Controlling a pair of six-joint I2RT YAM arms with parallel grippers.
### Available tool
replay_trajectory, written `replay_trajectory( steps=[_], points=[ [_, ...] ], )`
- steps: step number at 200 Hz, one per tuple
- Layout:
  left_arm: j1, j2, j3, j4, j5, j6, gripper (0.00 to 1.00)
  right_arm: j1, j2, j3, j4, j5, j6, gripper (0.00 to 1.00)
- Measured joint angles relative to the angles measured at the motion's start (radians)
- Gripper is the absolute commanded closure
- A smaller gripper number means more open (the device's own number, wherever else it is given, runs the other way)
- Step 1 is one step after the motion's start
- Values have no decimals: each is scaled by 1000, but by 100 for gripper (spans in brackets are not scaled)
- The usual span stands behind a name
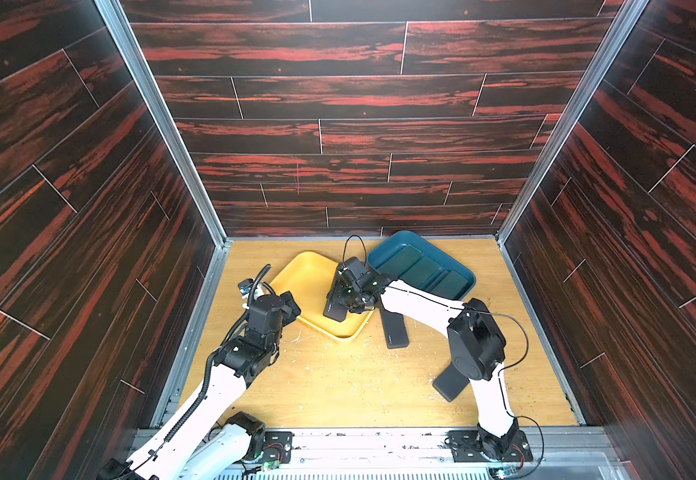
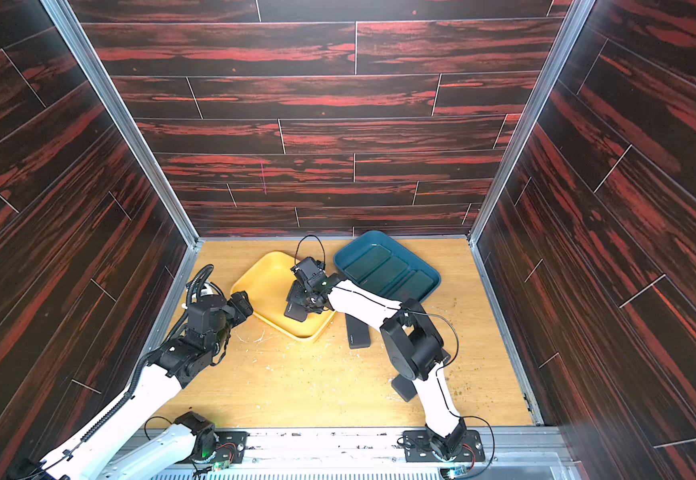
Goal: Place the pencil cases by color into the storage box
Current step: Place the pencil case at the storage box.
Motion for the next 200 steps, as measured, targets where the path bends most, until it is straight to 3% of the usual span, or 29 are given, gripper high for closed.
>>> replay_trajectory(
  steps=[200],
  points=[
    [0,49,-8,56,22,0,16,5,218,226,-245,34,177,39]
  ],
)
